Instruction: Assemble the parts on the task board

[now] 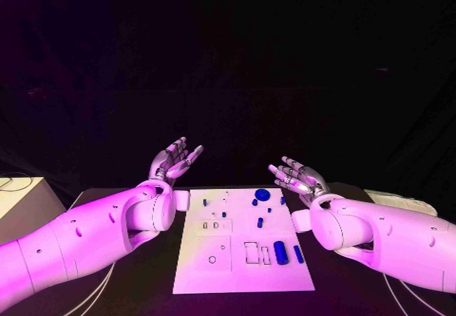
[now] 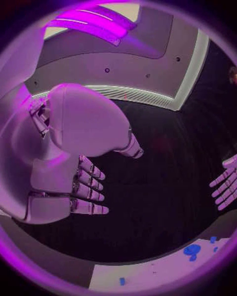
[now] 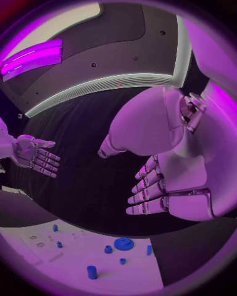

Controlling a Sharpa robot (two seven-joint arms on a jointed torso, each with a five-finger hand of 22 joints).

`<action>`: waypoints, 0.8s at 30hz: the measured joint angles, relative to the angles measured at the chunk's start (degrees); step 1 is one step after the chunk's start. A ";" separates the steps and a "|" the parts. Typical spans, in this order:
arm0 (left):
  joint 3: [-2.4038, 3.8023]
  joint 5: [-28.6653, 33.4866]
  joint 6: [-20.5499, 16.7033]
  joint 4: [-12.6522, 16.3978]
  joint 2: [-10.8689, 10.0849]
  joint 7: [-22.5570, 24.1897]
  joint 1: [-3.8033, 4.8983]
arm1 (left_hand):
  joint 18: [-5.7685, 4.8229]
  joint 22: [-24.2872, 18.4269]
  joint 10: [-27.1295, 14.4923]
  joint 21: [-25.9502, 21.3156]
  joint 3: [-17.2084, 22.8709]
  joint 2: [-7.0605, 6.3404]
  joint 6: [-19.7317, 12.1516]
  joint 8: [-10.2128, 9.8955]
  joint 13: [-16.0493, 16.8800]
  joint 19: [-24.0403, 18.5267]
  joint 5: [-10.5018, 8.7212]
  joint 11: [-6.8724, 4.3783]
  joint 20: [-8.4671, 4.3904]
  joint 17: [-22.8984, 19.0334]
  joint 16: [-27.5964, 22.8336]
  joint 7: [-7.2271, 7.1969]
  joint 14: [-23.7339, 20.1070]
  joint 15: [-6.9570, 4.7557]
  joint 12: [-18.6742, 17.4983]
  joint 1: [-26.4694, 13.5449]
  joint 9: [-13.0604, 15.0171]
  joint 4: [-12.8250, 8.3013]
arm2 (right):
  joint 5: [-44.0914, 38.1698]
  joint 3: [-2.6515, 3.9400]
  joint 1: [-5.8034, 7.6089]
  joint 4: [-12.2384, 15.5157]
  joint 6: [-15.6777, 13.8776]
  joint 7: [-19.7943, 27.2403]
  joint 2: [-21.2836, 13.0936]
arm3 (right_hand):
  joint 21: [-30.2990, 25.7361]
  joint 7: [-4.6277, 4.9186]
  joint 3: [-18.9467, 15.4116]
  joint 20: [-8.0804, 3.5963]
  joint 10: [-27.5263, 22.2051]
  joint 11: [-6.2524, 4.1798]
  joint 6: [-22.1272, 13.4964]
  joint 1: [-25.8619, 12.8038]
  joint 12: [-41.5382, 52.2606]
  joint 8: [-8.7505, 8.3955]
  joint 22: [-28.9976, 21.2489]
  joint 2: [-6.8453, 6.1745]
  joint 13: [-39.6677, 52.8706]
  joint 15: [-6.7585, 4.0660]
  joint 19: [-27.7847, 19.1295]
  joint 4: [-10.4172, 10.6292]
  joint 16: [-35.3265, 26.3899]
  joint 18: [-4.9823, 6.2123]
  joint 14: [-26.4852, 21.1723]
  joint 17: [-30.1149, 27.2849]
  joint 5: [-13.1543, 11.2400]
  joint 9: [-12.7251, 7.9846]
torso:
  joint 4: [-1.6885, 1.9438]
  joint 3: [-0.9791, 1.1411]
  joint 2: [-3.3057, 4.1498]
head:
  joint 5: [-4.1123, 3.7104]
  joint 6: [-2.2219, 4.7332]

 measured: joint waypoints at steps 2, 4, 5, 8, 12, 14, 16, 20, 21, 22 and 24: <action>0.13 -0.75 1.29 -0.34 0.12 -0.41 0.05 | 0.75 0.08 0.34 0.25 0.47 -0.26 0.44 0.00 0.06 0.63 0.25 0.34 0.23 0.09 0.00 -0.01 0.34 0.34 0.22 1.98 0.07 0.47 | -0.51 -0.38 0.48 -0.40 2.00 -1.04 0.05 | 0.26 0.07 0.02 0.09 1.36 -0.06 0.92 1.22 0.22 0.24 0.13 -0.01 0.13 -0.02 0.76 -0.02 0.34 0.01 1.44 0.20 0.00 0.23 | 0.00 0.01 0.00 | 0.00 0.00; 0.13 -1.25 2.12 -0.42 0.13 -0.71 0.05 | 0.87 0.08 0.41 0.25 0.62 -0.42 0.44 0.00 0.06 0.81 0.26 0.41 0.40 0.09 0.00 -0.02 0.41 0.41 0.21 2.33 0.07 0.62 | -1.07 -0.84 0.95 -0.76 4.05 -2.08 0.10 | 0.39 0.18 0.44 0.12 3.05 -0.13 2.17 2.52 0.35 0.46 0.25 -0.06 0.24 -0.12 1.65 -0.43 0.60 0.46 3.37 0.45 0.00 0.52 | -0.01 0.01 0.01 | 0.00 0.00; 0.13 -1.46 2.42 -0.43 0.13 -0.83 0.05 | 0.87 0.08 0.41 0.25 0.62 -0.42 0.44 0.00 0.06 0.81 0.26 0.41 0.40 0.09 0.00 -0.02 0.41 0.41 0.21 2.33 0.07 0.62 | -1.29 -0.94 1.07 -0.87 4.78 -2.46 0.12 | 0.68 0.22 0.61 0.16 3.80 -0.12 2.80 3.08 0.48 0.71 0.31 -0.08 0.30 -0.17 2.03 -0.60 0.86 0.88 4.26 0.56 0.00 0.66 | -0.01 0.00 0.01 | 0.00 0.00; 0.15 -1.78 3.12 0.99 -0.82 -1.22 -0.12 | 0.87 0.08 0.41 0.25 0.61 -0.42 0.44 0.00 0.06 0.81 0.26 0.41 0.40 0.09 0.21 -0.02 0.41 0.41 0.22 2.33 0.07 0.62 | -2.61 -1.18 1.54 -1.02 5.88 -2.90 -0.24 | 0.90 0.35 0.96 0.21 6.15 -0.18 4.65 4.43 0.60 1.12 0.47 -0.32 0.48 -0.38 3.27 -1.32 1.19 0.90 6.95 0.91 0.00 1.09 | 0.01 -0.01 0.01 | 0.00 -0.26; 0.15 -1.88 3.78 1.69 -2.08 -1.63 -0.41 | 0.87 0.24 1.17 0.45 0.62 -0.42 1.08 0.29 0.14 1.36 0.26 0.52 0.49 0.28 0.37 0.05 1.45 0.85 0.21 2.33 0.19 0.62 | -6.67 -1.01 2.13 -2.73 5.77 -2.32 -0.92 | 1.88 0.63 1.33 0.28 10.58 -0.37 8.37 6.66 0.94 2.30 0.74 -0.65 0.77 -0.74 5.83 -2.96 2.13 1.76 11.59 1.47 0.00 1.91 | 0.05 -0.05 0.01 | -0.10 -0.96; 0.15 -1.89 4.03 1.71 -2.24 -1.76 -0.42 | 0.87 0.37 1.88 0.69 0.61 -0.17 1.79 0.46 0.22 2.14 0.26 0.77 0.61 0.37 0.50 0.09 1.96 1.36 0.39 2.58 0.32 0.62 | -9.09 -1.01 2.14 -3.49 5.64 -2.08 -0.84 | 2.56 0.79 1.66 0.30 13.53 -0.56 10.87 7.78 1.32 3.06 0.97 -0.99 0.93 -1.00 8.02 -3.95 2.44 1.77 14.20 1.75 0.00 2.45 | 0.05 -0.04 0.01 | -0.15 -1.14; 0.15 -1.91 4.36 1.79 -2.49 -1.87 -0.43 | 0.87 0.54 3.48 1.11 1.00 -0.11 3.16 0.79 0.37 3.32 0.26 1.12 0.56 0.48 0.50 0.15 2.86 1.42 0.55 2.63 0.57 0.55 | -12.34 -1.04 2.13 -4.33 5.44 -1.88 -0.68 | 3.77 1.04 2.32 0.28 17.94 -0.87 14.40 9.11 1.64 4.05 1.37 -1.43 1.17 -1.47 11.93 -5.22 3.14 2.69 18.07 2.17 0.34 3.19 | 0.07 -0.04 0.01 | -0.19 -1.30; 0.14 -1.95 5.10 2.09 -3.51 -1.99 -0.44 | 0.31 1.17 9.55 2.86 2.14 0.76 8.57 2.54 0.82 8.00 0.26 2.49 0.57 1.31 1.81 0.47 8.15 2.01 1.17 2.36 1.65 -0.04 | -19.44 -1.05 2.30 -5.79 4.84 -1.77 -0.33 | 6.03 1.65 4.20 0.16 26.92 -1.83 21.96 10.60 2.18 6.16 2.00 -2.52 1.60 -2.64 19.07 -7.22 4.35 3.70 25.07 2.93 0.78 4.59 | 0.05 -0.04 0.03 | -0.23 -1.47; 0.14 -1.96 5.29 2.27 -3.86 -2.01 -0.44 | -0.05 1.65 12.48 3.93 2.57 0.93 10.76 3.22 1.09 11.45 0.26 3.09 0.52 1.96 2.78 0.60 12.07 1.64 1.71 2.19 2.06 -0.20 | -21.23 -1.04 2.47 -6.17 4.68 -1.77 -0.22 | 6.56 1.87 4.62 0.06 28.75 -2.10 23.79 10.85 2.27 6.64 2.12 -2.76 1.65 -2.96 20.59 -7.65 4.67 4.04 26.56 3.07 0.78 4.88 | 0.05 -0.04 0.07 | -0.24 -1.52; 0.14 -1.98 5.56 2.59 -4.39 -2.03 -0.44 | -0.06 2.51 16.58 5.89 3.00 1.10 13.51 4.10 1.35 17.81 0.26 3.65 0.48 2.97 4.42 0.83 18.29 1.12 2.30 2.02 2.64 -0.50 | -23.64 -1.02 2.75 -6.68 4.45 -1.80 -0.06 | 7.26 2.21 5.19 -0.12 31.06 -2.45 26.11 11.13 2.27 7.17 2.28 -3.04 1.72 -3.39 22.54 -8.21 5.05 4.03 28.52 3.28 0.78 5.21 | 0.02 -0.04 0.11 | -0.24 -1.54; 0.14 -2.03 5.98 3.14 -5.22 -2.09 -0.44 | 1.34 3.29 24.68 8.28 3.70 1.14 18.19 5.50 1.79 23.74 0.26 3.68 0.38 4.63 7.26 1.15 27.48 0.22 3.26 1.99 3.54 -1.20 | -27.21 -0.98 3.21 -7.28 4.18 -1.96 0.10 | 8.29 2.70 6.06 -0.54 34.28 -3.03 29.33 11.52 2.27 7.93 2.50 -3.43 1.75 -4.12 25.40 -9.04 5.71 4.54 31.47 3.58 1.01 5.61 | -0.02 -0.05 0.25 | -0.30 -1.59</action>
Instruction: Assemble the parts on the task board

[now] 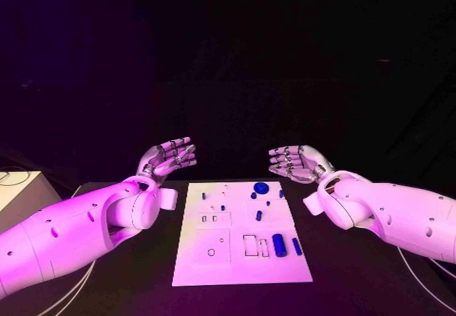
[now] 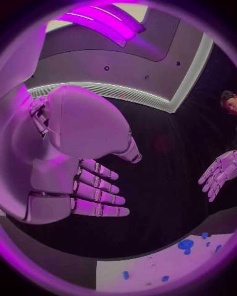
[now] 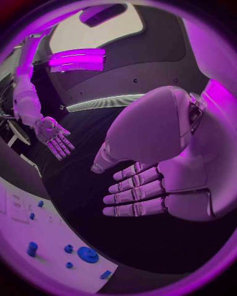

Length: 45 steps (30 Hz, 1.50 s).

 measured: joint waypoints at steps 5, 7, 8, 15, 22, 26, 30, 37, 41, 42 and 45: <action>0.21 -0.52 1.54 2.77 -2.48 -0.34 0.00 | 1.89 1.50 17.70 5.09 2.74 0.20 15.18 5.09 0.80 9.44 0.00 -2.68 -1.38 4.11 6.22 2.23 12.83 -3.61 2.90 -0.34 2.88 -1.43 | -10.72 0.16 1.75 -1.09 -0.08 -1.47 0.22 | 3.48 1.11 2.89 -2.01 7.16 -1.66 6.78 -0.43 0.00 1.18 1.06 -1.69 0.09 -2.35 7.43 -1.05 2.25 0.35 8.35 1.18 0.00 0.52 | -0.03 0.07 0.80 | -0.25 0.29; 0.40 -0.78 2.23 3.97 -3.38 -0.57 0.01 | 1.88 2.31 20.81 7.30 3.82 -0.32 17.04 5.81 0.86 12.69 0.00 -3.66 -2.77 6.21 8.91 2.87 17.03 -4.95 2.96 -0.85 3.15 -1.75 | -14.79 0.17 2.21 -1.18 0.10 -2.50 0.24 | 5.79 1.66 3.54 -3.25 9.69 -2.46 9.02 -0.58 0.00 1.62 2.10 -2.33 0.16 -3.61 10.70 -1.67 3.62 0.35 12.43 2.06 0.00 0.57 | -0.01 0.14 1.22 | -0.36 0.46; 0.54 -0.95 2.72 4.87 -4.01 -0.75 0.01 | 1.88 2.81 22.00 8.46 4.37 -0.58 17.69 5.90 0.86 14.14 0.00 -4.04 -3.44 7.45 10.42 3.07 18.73 -5.56 2.96 -1.12 3.21 -1.98 | -17.66 0.17 2.48 -1.18 0.33 -3.40 0.24 | 6.99 1.86 3.77 -3.84 10.67 -2.80 9.90 -0.72 0.00 1.62 2.68 -2.47 0.17 -4.17 12.07 -1.90 4.25 0.34 14.28 2.53 0.00 0.59 | 0.03 0.18 1.54 | -0.44 0.59; 1.65 -1.87 5.75 10.43 -7.76 -1.85 0.02 | 1.82 9.43 28.30 20.37 7.97 -1.73 20.72 6.85 1.08 20.21 0.00 -6.22 -7.31 20.04 27.22 2.53 25.29 -8.62 1.38 -2.26 4.32 -4.47 | -34.65 0.26 4.20 -0.59 2.46 -10.69 0.36 | 19.85 0.50 6.24 -8.60 17.83 -5.53 15.77 -2.30 -0.01 1.62 10.36 -4.98 0.41 -8.42 21.69 -2.34 14.46 0.34 28.97 10.68 0.00 0.75 | 0.48 0.28 3.80 | -1.29 1.45; 2.99 -2.88 9.68 14.46 -9.92 -2.91 0.01 | 1.78 17.37 31.03 32.32 11.48 -3.44 21.84 8.17 1.07 17.66 0.00 -7.34 -8.47 26.77 36.23 2.03 22.92 -9.76 0.28 -2.99 5.77 -7.69 | -48.48 0.35 5.46 -0.97 4.41 -18.14 1.34 | 55.89 -1.23 12.40 -10.84 22.84 -7.51 18.82 -4.25 -0.01 1.62 50.62 -9.34 1.30 -10.63 34.85 -1.01 53.76 -2.84 34.36 44.07 0.43 4.27 | 1.41 0.22 6.08 | -2.36 2.08; 3.40 -3.45 10.99 15.85 -10.65 -3.64 0.00 | 1.78 21.32 32.15 38.70 12.44 -4.38 21.41 8.26 1.26 17.69 0.00 -7.66 -8.49 28.43 38.60 1.60 22.99 -9.98 -0.06 -3.92 6.17 -8.47 | -53.54 0.36 5.60 -1.95 5.06 -20.86 2.47 | 64.18 -1.34 13.90 -10.52 22.84 -7.51 18.57 -4.17 -0.01 1.62 61.99 -9.72 1.57 -10.63 37.86 -1.12 63.69 -4.61 34.36 54.58 0.66 5.57 | 1.93 0.14 7.26 | -3.10 2.38; 3.82 -4.03 11.66 16.77 -11.13 -4.36 0.00 | 1.78 23.20 32.75 41.68 12.88 -4.70 21.27 8.26 1.44 17.80 0.00 -7.89 -8.60 29.34 39.77 1.47 23.56 -10.55 -0.06 -4.24 6.37 -8.77 | -56.54 0.34 5.67 -2.67 5.36 -22.55 3.05 | 67.33 -1.14 15.21 -10.12 22.84 -7.51 18.36 -4.17 -0.01 1.62 66.21 -9.72 1.65 -10.63 39.00 -1.17 66.98 -4.62 34.36 57.52 0.66 6.43 | 2.46 0.14 8.24 | -3.48 2.59; 4.25 -4.81 11.96 17.48 -11.86 -5.37 0.00 | 1.77 23.75 32.75 42.49 12.87 -4.94 21.20 8.26 1.44 17.80 0.00 -7.89 -8.60 29.52 39.77 1.40 23.56 -10.55 -0.06 -4.48 6.42 -8.77 | -58.95 0.34 5.77 -2.73 5.72 -24.53 3.39 | 68.26 -0.83 15.53 -9.92 22.05 -7.26 18.04 -4.88 -0.01 1.61 67.68 -10.42 1.59 -10.63 39.21 -1.17 67.93 -4.61 34.36 57.88 0.88 7.03 | 2.99 0.09 9.53 | -4.00 2.77; 4.50 -5.16 12.04 17.83 -12.08 -5.82 0.00 | 1.77 23.89 32.74 42.49 12.87 -5.17 21.20 8.25 1.44 17.80 0.00 -7.89 -8.59 29.52 39.77 1.40 23.56 -10.55 -0.06 -4.71 6.42 -8.77 | -59.96 0.36 5.81 -2.93 6.38 -25.84 3.96 | 68.27 -0.94 15.53 -9.71 20.40 -7.09 17.71 -5.31 -0.01 1.84 67.68 -10.84 1.43 -10.42 39.42 -1.17 68.32 -4.61 34.56 57.94 0.88 7.40 | 3.12 0.03 10.10 | -4.21 2.85; 4.57 -5.21 12.06 17.91 -12.13 -5.90 0.00 | 1.77 23.94 32.74 42.70 12.97 -5.23 21.20 8.25 1.44 17.80 0.00 -7.89 -8.59 29.52 39.77 1.40 23.56 -10.55 -0.06 -4.77 6.42 -8.67 | -60.15 0.36 5.81 -3.07 6.55 -26.10 4.16 | 68.32 -0.98 15.53 -9.71 20.11 -7.07 17.53 -5.31 -0.01 1.84 67.76 -10.85 1.43 -10.42 39.42 -1.17 68.32 -4.60 34.56 57.91 0.88 7.45 | 3.16 0.03 10.22 | -4.25 2.90; 4.74 -5.38 12.15 18.17 -12.29 -6.12 0.00 | 1.77 24.00 32.74 42.82 13.03 -5.22 21.20 8.25 1.43 17.80 0.00 -7.89 -8.59 29.57 39.77 1.40 23.56 -10.55 -0.06 -4.79 6.42 -8.61 | -60.66 0.36 5.81 -3.59 7.04 -26.89 4.75 | 68.72 -1.20 14.70 -9.50 18.79 -7.00 17.30 -5.88 -0.01 1.84 68.16 -10.88 1.36 -10.42 39.62 -1.16 68.55 -4.61 34.56 57.69 0.88 7.71 | 3.28 0.07 10.61 | -4.27 3.08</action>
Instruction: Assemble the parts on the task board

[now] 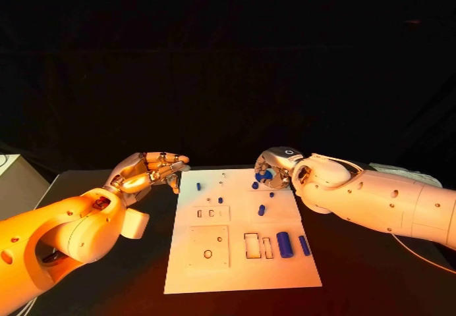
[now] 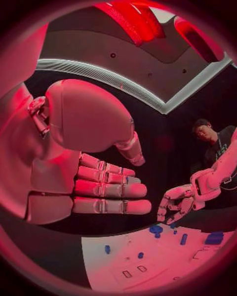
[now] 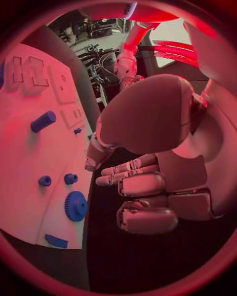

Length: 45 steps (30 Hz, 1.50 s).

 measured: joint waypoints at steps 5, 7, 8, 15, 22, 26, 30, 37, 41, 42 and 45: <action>0.15 -0.15 0.17 0.15 -0.11 -0.30 0.00 | -0.01 0.17 0.00 0.34 0.00 0.26 0.00 0.00 0.00 0.00 0.00 0.00 0.00 0.04 0.00 0.00 0.00 0.00 0.00 -0.25 0.03 0.00 | -0.52 0.00 -0.07 -0.83 0.62 -1.00 0.74 | -0.67 -0.15 -1.35 0.00 -2.32 0.13 -0.17 -0.21 0.00 0.00 -1.32 0.21 0.00 0.22 0.00 -0.24 0.00 0.00 -0.22 -0.99 0.00 0.52 | 0.23 0.10 0.63 | -0.09 0.17; 0.17 -0.21 0.22 0.16 -0.11 -0.39 0.00 | -0.01 0.23 0.00 0.37 0.00 0.26 0.00 0.00 0.00 0.00 0.00 0.00 0.00 0.06 0.00 0.00 0.00 0.00 0.00 -0.25 0.06 0.00 | -0.66 0.00 -0.10 -1.13 0.83 -1.36 1.00 | -0.90 -0.16 -1.50 0.00 -2.35 0.15 -0.17 -0.21 0.00 0.00 -1.72 0.21 0.00 0.22 0.00 -0.09 0.00 0.00 -0.22 -1.12 0.00 0.59 | 0.31 0.11 0.84 | -0.10 0.22; 0.18 -0.23 0.23 0.16 -0.11 -0.43 0.00 | -0.02 0.29 0.00 0.37 0.00 0.26 0.00 0.00 0.00 0.00 0.00 0.00 0.00 0.06 0.00 0.00 0.00 0.00 0.00 -0.25 0.06 0.00 | -0.72 0.00 -0.11 -1.26 0.91 -1.50 1.12 | -0.90 -0.15 -1.50 0.00 -2.54 0.33 -0.17 -0.21 0.00 0.00 -1.82 0.21 0.00 0.22 0.00 -0.09 0.00 0.00 -0.22 -1.12 0.00 0.59 | 0.37 0.11 0.96 | -0.15 0.26; 0.22 -0.32 0.30 0.09 -0.05 -0.63 0.00 | -0.02 0.40 -0.01 0.64 0.00 0.26 0.00 0.00 -0.01 -0.21 0.00 0.00 -0.20 0.05 0.00 0.00 0.00 0.01 0.00 -0.25 0.06 0.00 | -1.09 0.00 -0.12 -2.04 1.29 -2.50 1.83 | -0.90 -0.16 -1.73 0.00 -2.53 0.32 -0.17 -0.21 0.00 0.00 -1.85 0.21 0.00 0.22 0.00 -0.16 -0.01 0.01 -0.22 -1.10 0.00 0.59 | 0.66 0.07 1.52 | -0.33 0.40; 0.23 -0.35 0.37 0.11 -0.03 -0.71 -0.01 | -0.02 0.50 -0.01 0.63 0.00 0.26 -0.20 0.00 -0.01 -0.21 0.00 0.00 -0.20 0.05 0.00 -0.20 0.00 0.01 0.00 -0.25 0.05 0.00 | -1.40 0.00 -0.16 -2.51 1.92 -3.18 2.34 | -0.90 -0.16 -1.80 0.00 -2.53 0.32 -0.17 -0.52 0.00 0.00 -1.85 0.52 0.06 0.22 0.00 -0.10 -0.01 0.01 -0.22 -1.05 0.00 0.70 | 0.82 0.04 1.98 | -0.48 0.44; 0.24 -0.37 0.40 0.12 0.00 -0.73 -0.01 | -0.03 0.54 -0.03 0.81 0.06 0.26 -0.20 0.00 -0.01 -0.21 0.00 0.02 -0.20 0.06 0.00 -0.20 0.00 0.01 -0.14 -0.25 0.05 0.06 | -1.51 0.00 -0.24 -2.67 2.37 -3.42 2.58 | -0.90 -0.16 -1.80 0.00 -2.52 0.32 -0.17 -0.52 0.33 0.00 -1.85 0.52 0.28 0.22 -0.01 -0.10 -0.02 0.01 -0.22 -1.05 0.00 0.95 | 0.86 0.01 2.21 | -0.53 0.44; 0.24 -0.38 0.42 0.13 0.08 -0.75 0.00 | -0.03 0.66 -0.23 0.99 0.16 0.03 -0.41 0.00 -0.02 -0.21 0.00 0.22 -0.20 0.10 0.00 0.01 -0.21 0.22 -0.21 -0.48 0.05 0.16 | -1.60 0.00 -0.30 -2.88 2.80 -3.59 2.70 | -0.90 -0.16 -1.80 0.00 -2.52 0.32 -0.17 -0.73 0.54 0.00 -1.60 0.76 0.42 0.21 -0.01 -0.10 0.19 0.01 -0.22 -1.13 0.47 1.05 | 0.97 -0.06 2.42 | -0.64 0.44; 0.24 -0.40 0.43 0.06 0.25 -0.81 0.00 | -0.03 0.66 -0.23 0.99 0.15 0.03 -0.41 0.00 -0.02 -0.21 0.00 0.22 -0.19 0.10 0.00 0.01 -0.21 0.22 -0.21 -0.48 0.04 0.16 | -1.71 0.00 -0.32 -3.14 3.50 -3.83 2.82 | -0.90 0.06 -1.80 0.00 -2.52 0.32 0.05 -0.50 0.54 0.23 -1.25 0.98 0.56 0.21 -0.01 -0.10 0.19 0.02 -0.22 -1.17 0.68 1.16 | 1.19 -0.14 2.80 | -0.69 0.32; 0.24 -0.41 0.44 0.04 0.28 -0.83 0.00 | -0.03 0.74 -0.23 0.99 0.15 0.25 -0.41 0.00 -0.02 -0.21 0.00 0.22 -0.19 0.09 -0.01 0.01 -0.21 0.22 -0.21 -0.71 0.04 0.16 | -1.76 0.01 -0.32 -3.33 3.74 -3.98 2.84 | -0.90 0.06 -1.80 0.00 -2.21 0.01 0.06 -0.50 0.78 0.23 -1.08 0.98 0.64 0.21 -0.01 -0.10 0.19 0.02 -0.22 -1.17 0.68 1.29 | 1.19 -0.07 3.07 | -0.60 0.49; 0.24 -0.41 0.44 0.03 0.28 -0.84 0.00 | -0.03 0.74 -0.23 0.99 0.15 0.25 -0.41 0.00 -0.02 -0.21 0.00 0.22 -0.19 0.09 0.00 0.01 -0.21 0.22 -0.21 -0.71 0.04 0.16 | -1.79 0.02 -0.32 -3.40 3.81 -4.04 2.88 | -0.90 0.06 -1.80 0.00 -2.21 0.01 0.06 -0.50 0.78 0.23 -1.08 0.98 0.64 0.21 -0.01 -0.10 0.19 0.02 -0.22 -1.17 0.68 1.30 | 1.16 -0.03 3.15 | -0.55 0.57; 0.24 -0.41 0.46 0.02 0.28 -0.85 -0.01 | -0.02 0.73 -0.23 0.99 0.15 0.25 -0.41 0.00 -0.02 -0.21 0.00 0.22 -0.19 0.09 0.00 0.01 -0.21 0.22 -0.21 -0.71 0.04 0.16 | -1.85 0.03 -0.32 -3.47 3.92 -4.18 2.95 | -0.90 -0.08 -1.62 0.00 -2.21 0.01 0.30 -0.20 0.78 0.23 -1.08 1.28 0.71 0.21 -0.01 0.07 0.41 0.02 -0.22 -1.17 0.68 1.39 | 1.10 0.03 3.33 | -0.49 0.72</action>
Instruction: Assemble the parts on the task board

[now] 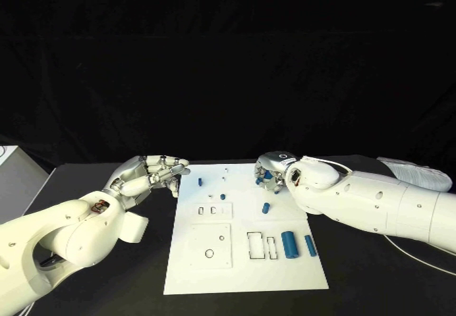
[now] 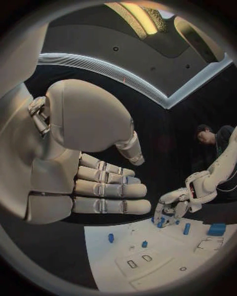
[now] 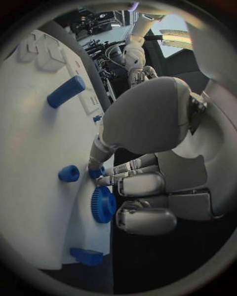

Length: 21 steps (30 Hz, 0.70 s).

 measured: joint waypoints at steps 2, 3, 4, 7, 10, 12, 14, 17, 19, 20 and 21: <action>0.00 0.00 0.02 0.00 0.01 -0.01 0.00 | 0.00 0.07 0.00 0.27 0.00 0.00 0.00 0.00 0.00 0.00 0.00 0.00 0.00 0.00 0.00 0.00 0.00 0.00 0.00 0.00 0.05 0.00 | -0.05 0.03 0.03 0.00 0.01 -0.09 0.05 | 0.16 0.25 0.15 0.00 0.34 0.10 0.26 -0.01 0.15 0.38 0.40 0.01 0.15 0.00 0.00 0.15 0.00 0.00 0.00 0.00 0.00 0.14 | -0.03 0.03 0.10 | 0.01 0.09; 0.00 0.00 0.03 -0.01 0.02 -0.01 0.00 | 0.00 0.07 0.00 0.27 0.00 0.00 0.00 0.00 0.00 0.00 0.00 0.00 0.00 0.00 0.00 0.00 0.00 0.00 0.00 0.00 0.05 0.00 | -0.08 0.05 0.05 0.00 0.02 -0.12 0.06 | 0.42 0.08 0.17 0.00 0.53 0.09 0.44 -0.24 0.37 0.39 0.62 0.23 0.22 0.00 0.00 0.13 0.00 0.00 0.00 0.00 0.00 0.21 | -0.05 0.05 0.17 | 0.01 0.15; 0.00 -0.01 0.04 -0.03 0.03 -0.01 0.00 | 0.00 0.07 0.00 0.27 0.00 0.00 0.00 0.00 0.00 0.00 0.00 0.00 0.00 0.00 0.00 0.00 0.00 0.00 0.00 0.00 0.05 0.00 | -0.10 0.06 0.06 0.04 0.01 -0.14 0.07 | 0.69 -0.04 0.55 0.00 0.70 -0.08 0.56 0.00 0.50 0.38 0.99 0.45 0.33 0.00 0.00 0.10 0.20 0.00 0.00 0.03 0.00 0.30 | -0.06 0.04 0.22 | 0.01 0.18; 0.00 -0.01 0.07 -0.07 0.04 -0.02 0.00 | 0.00 0.07 0.00 0.27 0.00 0.00 0.00 0.00 0.00 0.00 0.00 0.00 0.00 0.00 0.00 0.00 0.00 0.00 0.00 0.00 0.05 0.00 | -0.18 0.12 0.11 0.14 -0.02 -0.20 0.09 | 0.93 -0.13 0.96 -0.05 1.30 -0.14 0.88 0.16 0.72 0.57 1.47 0.60 0.47 0.00 0.05 0.04 0.26 0.00 0.00 0.03 0.00 0.50 | -0.07 0.08 0.37 | 0.02 0.29; 0.00 -0.01 0.10 -0.11 0.08 -0.03 0.00 | 0.00 0.07 0.00 0.27 0.00 0.00 0.00 0.00 0.00 0.00 0.00 0.00 0.00 0.05 0.00 0.00 0.00 0.00 0.00 0.00 0.05 0.00 | -0.25 0.16 0.19 0.22 -0.22 -0.26 0.09 | 1.28 -0.40 1.45 -0.22 1.98 -0.41 1.54 -0.09 0.96 1.11 2.03 0.99 0.76 0.00 0.21 0.13 0.55 0.01 0.00 0.03 0.00 0.80 | -0.06 0.09 0.52 | 0.00 0.38; 0.00 -0.01 0.14 -0.16 0.14 -0.03 0.00 | 0.00 0.06 0.00 0.27 0.00 0.00 0.00 0.00 0.00 0.00 0.00 0.00 0.00 0.04 0.00 0.00 0.00 0.00 0.00 0.00 0.05 0.00 | -0.28 0.19 0.22 0.26 -0.46 -0.29 0.10 | 1.56 -0.44 1.76 -0.22 2.59 -0.53 1.84 -0.37 1.38 1.11 2.56 1.27 1.00 0.00 0.21 0.15 0.56 -0.69 0.00 0.03 -0.01 1.13 | -0.05 0.10 0.62 | -0.03 0.42; 0.00 -0.01 0.18 -0.20 0.19 -0.04 0.00 | 0.00 0.11 -0.11 0.27 0.00 0.00 0.00 0.00 0.00 -0.13 0.00 0.11 0.13 0.04 0.00 0.00 0.00 0.00 0.00 0.00 0.05 0.00 | -0.29 0.19 0.23 0.29 -0.73 -0.33 0.10 | 2.14 -0.65 1.87 -0.42 3.12 -0.73 2.19 -0.37 1.55 1.44 3.00 1.28 1.14 0.00 0.42 0.27 0.56 -0.89 0.00 0.03 -0.01 1.22 | -0.02 0.11 0.70 | -0.06 0.45; 0.00 -0.01 0.25 -0.29 0.24 -0.04 0.00 | 0.00 0.15 -0.21 0.27 0.00 0.00 0.00 0.00 0.00 -0.21 0.00 0.21 0.22 0.04 0.00 0.00 0.00 0.00 0.01 0.00 0.05 0.00 | -0.29 0.19 0.23 0.43 -1.34 -0.42 0.10 | 3.08 -1.07 2.23 -0.42 4.07 -1.18 2.84 -0.53 2.06 2.00 3.07 1.75 1.55 -0.16 0.42 0.15 0.78 -0.89 0.16 0.03 -0.02 1.62 | -0.02 0.12 0.80 | -0.07 0.47; 0.00 -0.01 0.30 -0.34 0.26 -0.05 0.00 | -0.01 0.15 -0.21 0.27 0.16 0.00 0.00 0.00 0.00 -0.21 0.00 0.21 0.22 0.04 0.00 0.00 0.00 0.00 0.01 0.00 0.05 0.16 | -0.29 0.16 0.20 0.58 -1.88 -0.52 0.09 | 3.11 -1.07 2.22 -0.53 4.23 -1.31 3.01 -0.59 2.21 2.00 3.07 1.83 1.81 -0.22 0.53 0.15 0.78 -0.89 0.22 0.03 0.23 1.97 | -0.02 0.12 0.87 | -0.07 0.50; 0.00 -0.01 0.33 -0.35 0.26 -0.05 0.00 | 0.00 0.15 -0.21 0.27 0.16 0.00 0.00 0.00 -0.01 -0.21 0.00 0.21 0.22 0.04 0.00 0.00 0.00 0.00 0.01 0.00 0.05 0.16 | -0.29 0.14 0.17 0.69 -2.15 -0.59 0.07 | 3.11 -1.07 2.22 -0.63 4.37 -1.17 3.01 -0.44 2.21 2.00 3.07 1.98 1.84 -0.36 0.63 0.15 0.78 -0.88 0.08 0.03 0.33 1.99 | -0.02 0.12 0.91 | -0.04 0.53; 0.00 -0.01 0.35 -0.37 0.27 -0.05 0.00 | 0.00 0.15 -0.21 0.27 0.16 0.00 0.00 0.00 -0.01 -0.21 0.00 0.21 0.22 0.04 0.00 0.00 0.00 0.00 0.01 0.00 0.05 0.16 | -0.29 0.13 0.15 0.80 -2.41 -0.67 0.05 | 3.11 -1.07 2.30 -0.63 4.53 -1.23 3.01 -0.38 2.21 2.00 3.06 2.05 1.84 -0.43 0.63 0.07 0.78 -0.89 0.01 0.03 0.41 2.03 | -0.02 0.14 0.93 | -0.03 0.54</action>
